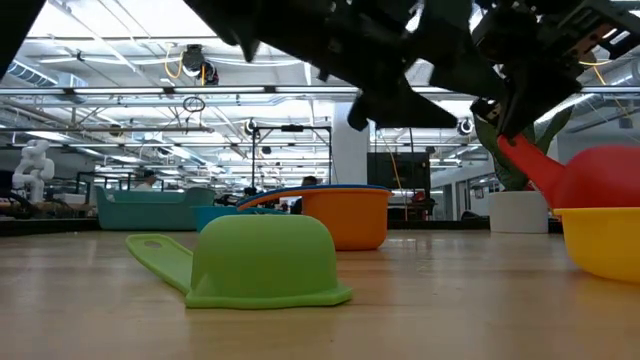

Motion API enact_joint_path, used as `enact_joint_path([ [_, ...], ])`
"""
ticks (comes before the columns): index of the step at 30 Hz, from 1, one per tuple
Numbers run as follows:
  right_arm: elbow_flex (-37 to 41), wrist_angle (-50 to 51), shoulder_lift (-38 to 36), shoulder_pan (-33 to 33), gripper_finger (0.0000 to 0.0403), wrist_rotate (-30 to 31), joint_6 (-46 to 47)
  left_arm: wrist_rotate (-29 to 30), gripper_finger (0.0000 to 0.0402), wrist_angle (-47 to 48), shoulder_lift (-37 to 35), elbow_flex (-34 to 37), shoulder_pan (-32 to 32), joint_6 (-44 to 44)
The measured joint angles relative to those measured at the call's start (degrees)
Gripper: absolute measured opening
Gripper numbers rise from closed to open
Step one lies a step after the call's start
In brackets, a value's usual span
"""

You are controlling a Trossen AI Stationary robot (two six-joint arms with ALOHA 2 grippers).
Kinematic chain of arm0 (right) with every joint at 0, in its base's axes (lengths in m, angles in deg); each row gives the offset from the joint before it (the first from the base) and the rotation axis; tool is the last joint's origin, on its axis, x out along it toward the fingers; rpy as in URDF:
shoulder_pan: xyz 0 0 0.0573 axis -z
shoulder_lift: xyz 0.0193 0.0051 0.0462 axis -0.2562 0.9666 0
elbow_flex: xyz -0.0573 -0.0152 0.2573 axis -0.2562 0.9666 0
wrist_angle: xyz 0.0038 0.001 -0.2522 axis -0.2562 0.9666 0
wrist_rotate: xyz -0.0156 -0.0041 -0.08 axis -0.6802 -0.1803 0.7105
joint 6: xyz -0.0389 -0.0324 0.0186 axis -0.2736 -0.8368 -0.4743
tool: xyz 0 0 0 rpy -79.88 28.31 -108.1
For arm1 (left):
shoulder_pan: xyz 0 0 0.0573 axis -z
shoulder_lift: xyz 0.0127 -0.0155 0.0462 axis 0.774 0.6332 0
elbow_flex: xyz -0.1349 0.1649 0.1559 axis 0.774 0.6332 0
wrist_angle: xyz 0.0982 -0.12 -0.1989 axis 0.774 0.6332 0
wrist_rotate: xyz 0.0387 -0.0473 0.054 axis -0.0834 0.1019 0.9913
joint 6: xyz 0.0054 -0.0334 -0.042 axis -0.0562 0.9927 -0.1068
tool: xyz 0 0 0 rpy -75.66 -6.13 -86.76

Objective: Nest measuring cups in basket
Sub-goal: Stack the red measuring cup on top of the light blue measuring cup

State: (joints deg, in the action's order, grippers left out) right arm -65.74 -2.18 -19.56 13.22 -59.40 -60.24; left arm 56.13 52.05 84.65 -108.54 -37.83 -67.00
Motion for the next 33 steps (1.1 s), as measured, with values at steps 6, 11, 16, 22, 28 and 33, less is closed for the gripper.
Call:
enact_joint_path([
  [6,0.01,-0.2,-1.88,0.0,0.0,-0.09,-0.02,0.55,0.0358,-3.23,3.59,-1.15,-1.83,2.63],
  [11,0.01,-1.11,-2.57,-0.02,0.0,-0.04,-0.16,-2.88,0.036,-9.67,6.01,-1.17,-2.14,2.41],
  [16,0.01,-3.44,-2.61,-0.04,0.0,-0.04,-0.61,-2.88,0.036,-10.68,5.96,-1.15,-2.14,0.41],
  [22,0.01,-8.26,-2.61,-0.04,0.0,-0.09,-1.74,-2.98,0.0353,-13.06,5.89,-1.15,-2.87,1.9],
  [28,0.01,-12.14,-2.61,-0.15,0.0,-0.02,-2.86,-4.78,0.0279,-13.42,5.91,-1.15,-3.62,2.61],
  [33,0.01,-13.28,-2.61,-0.86,0.0,1.59,-3.27,-5.78,0.016,-13.3,5.91,-1.15,-3.8,2.05],
])
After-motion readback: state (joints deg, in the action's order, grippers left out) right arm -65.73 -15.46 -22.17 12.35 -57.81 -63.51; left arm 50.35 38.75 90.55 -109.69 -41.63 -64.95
